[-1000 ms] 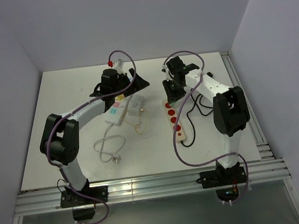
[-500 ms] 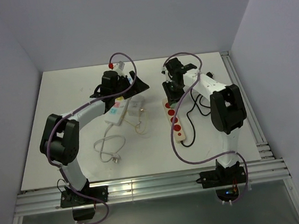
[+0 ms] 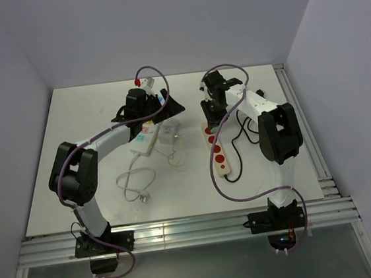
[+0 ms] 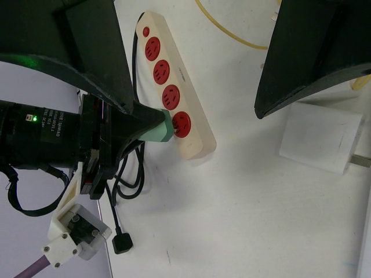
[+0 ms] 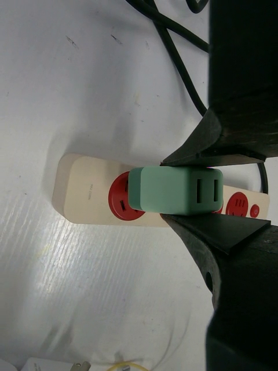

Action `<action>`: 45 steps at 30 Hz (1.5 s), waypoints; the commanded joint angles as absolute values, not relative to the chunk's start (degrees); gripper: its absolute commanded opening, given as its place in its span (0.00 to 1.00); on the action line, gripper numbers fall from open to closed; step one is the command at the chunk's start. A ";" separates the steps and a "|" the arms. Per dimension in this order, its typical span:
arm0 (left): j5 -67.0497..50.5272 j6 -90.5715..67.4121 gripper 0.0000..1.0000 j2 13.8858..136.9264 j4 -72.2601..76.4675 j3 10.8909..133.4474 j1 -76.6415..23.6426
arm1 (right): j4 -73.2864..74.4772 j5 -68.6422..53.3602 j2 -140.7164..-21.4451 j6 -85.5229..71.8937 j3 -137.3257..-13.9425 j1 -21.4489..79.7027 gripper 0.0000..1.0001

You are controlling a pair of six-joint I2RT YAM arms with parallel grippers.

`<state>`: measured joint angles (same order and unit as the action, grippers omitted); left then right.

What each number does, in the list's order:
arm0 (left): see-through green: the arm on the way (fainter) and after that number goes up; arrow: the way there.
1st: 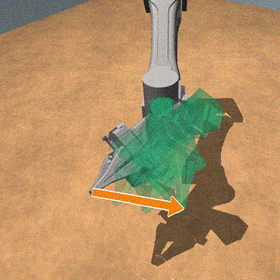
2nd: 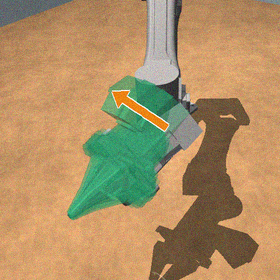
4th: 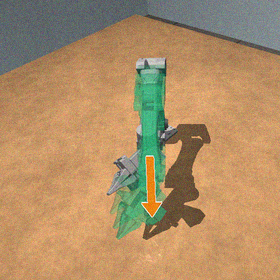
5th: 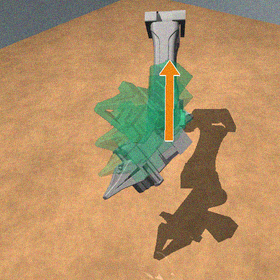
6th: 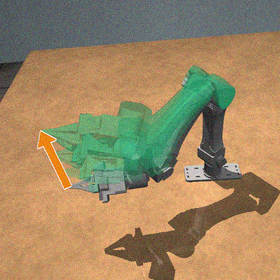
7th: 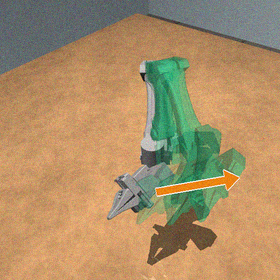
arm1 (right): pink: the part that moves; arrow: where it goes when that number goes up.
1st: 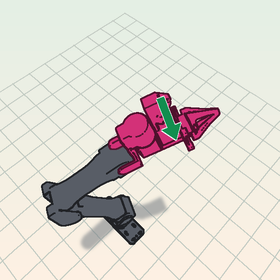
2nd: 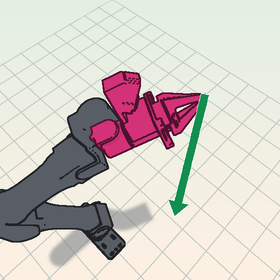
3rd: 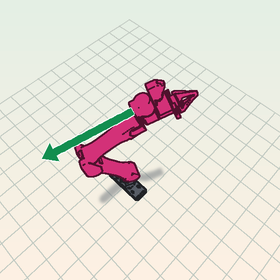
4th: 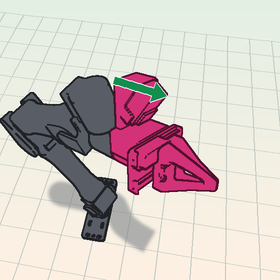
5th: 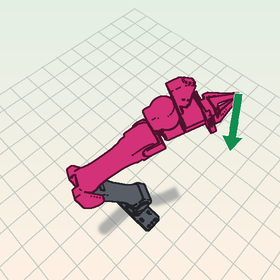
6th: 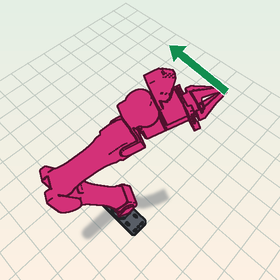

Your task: Insert the plug

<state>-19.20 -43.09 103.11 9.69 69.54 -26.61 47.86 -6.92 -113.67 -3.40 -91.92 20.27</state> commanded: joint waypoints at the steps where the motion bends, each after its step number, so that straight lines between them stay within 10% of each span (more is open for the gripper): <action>1: -19.60 -42.10 0.91 101.07 11.51 69.35 -26.81 | 49.39 -5.98 -114.43 -3.43 -94.22 20.65 0.00; 45: -18.28 -40.96 0.91 95.54 6.95 68.38 -27.33 | 46.32 -1.49 -119.17 -7.29 -91.94 22.41 0.00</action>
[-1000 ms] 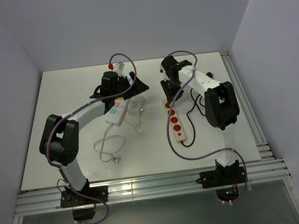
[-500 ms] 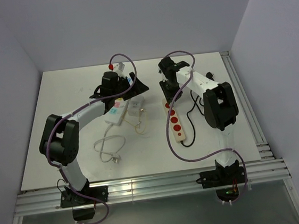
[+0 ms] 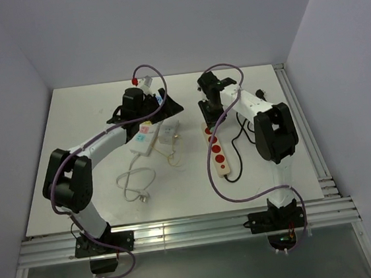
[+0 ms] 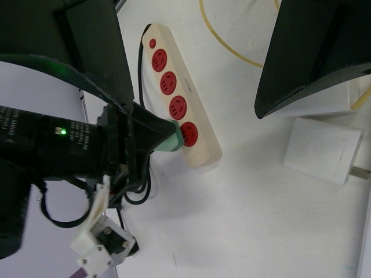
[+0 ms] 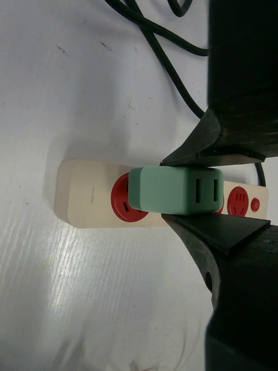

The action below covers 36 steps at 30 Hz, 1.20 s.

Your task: Insert the plug

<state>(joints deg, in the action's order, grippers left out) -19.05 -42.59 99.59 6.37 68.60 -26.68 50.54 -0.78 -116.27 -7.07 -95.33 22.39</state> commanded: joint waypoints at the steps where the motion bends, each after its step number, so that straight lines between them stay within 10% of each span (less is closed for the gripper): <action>1: -18.02 -40.78 0.91 95.45 6.68 68.12 -27.33 | 45.97 -1.49 -119.35 -7.38 -91.67 22.41 0.00; 36: -16.17 -39.81 0.91 92.90 4.48 66.71 -28.04 | 41.49 -7.46 -119.36 -7.38 -87.11 22.33 0.00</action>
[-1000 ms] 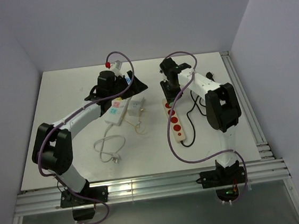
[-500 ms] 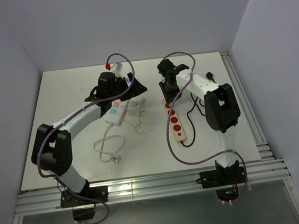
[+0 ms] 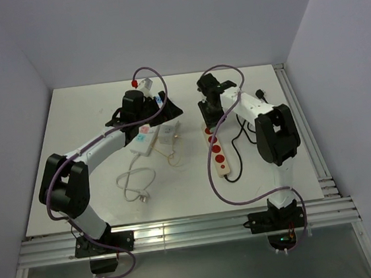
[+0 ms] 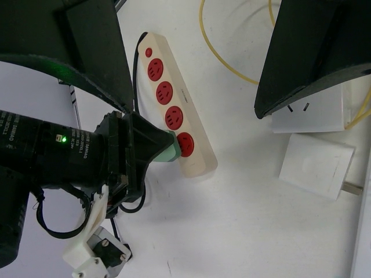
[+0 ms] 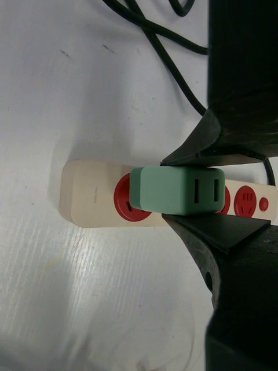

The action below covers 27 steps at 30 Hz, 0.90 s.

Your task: Insert the plug

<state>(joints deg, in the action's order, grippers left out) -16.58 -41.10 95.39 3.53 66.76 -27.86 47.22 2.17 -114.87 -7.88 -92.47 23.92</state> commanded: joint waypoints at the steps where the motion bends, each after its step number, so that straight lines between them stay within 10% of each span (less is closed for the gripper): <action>1: -16.17 -39.73 0.91 92.99 4.48 66.88 -28.12 | 41.05 -7.64 -119.09 -7.30 -86.58 21.72 0.00; 27: -12.92 -40.34 0.91 92.46 2.90 66.45 -28.21 | 45.35 9.76 -122.34 -13.80 -89.65 29.18 0.00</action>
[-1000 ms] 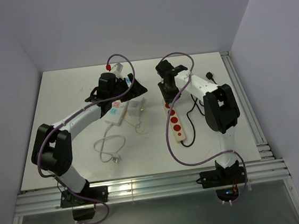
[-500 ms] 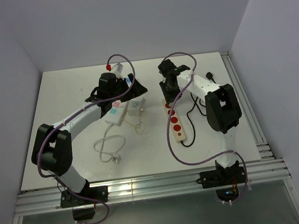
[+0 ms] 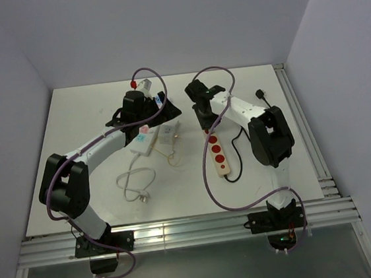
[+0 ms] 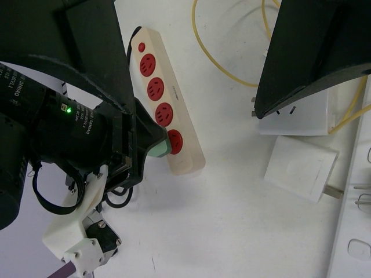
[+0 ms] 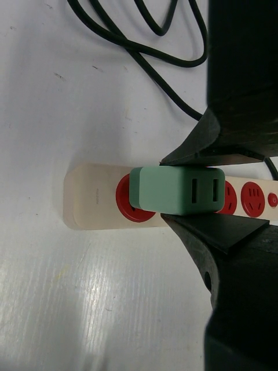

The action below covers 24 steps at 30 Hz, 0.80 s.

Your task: Insert the plug

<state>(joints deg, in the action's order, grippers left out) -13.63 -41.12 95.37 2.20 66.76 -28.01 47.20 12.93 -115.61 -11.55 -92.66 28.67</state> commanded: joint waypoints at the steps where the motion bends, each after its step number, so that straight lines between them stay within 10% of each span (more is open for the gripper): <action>1: -12.83 -40.34 0.91 92.46 2.81 66.45 -28.30 | 44.39 8.19 -122.17 -13.28 -89.39 29.18 0.00; 24: -13.18 -39.90 0.93 88.86 3.61 62.75 -26.02 | 42.63 4.41 -120.94 -11.78 -86.58 28.04 0.00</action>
<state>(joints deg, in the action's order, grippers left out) -13.58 -41.10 91.94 2.17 62.78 -26.70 45.23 9.58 -114.45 -10.72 -90.94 27.44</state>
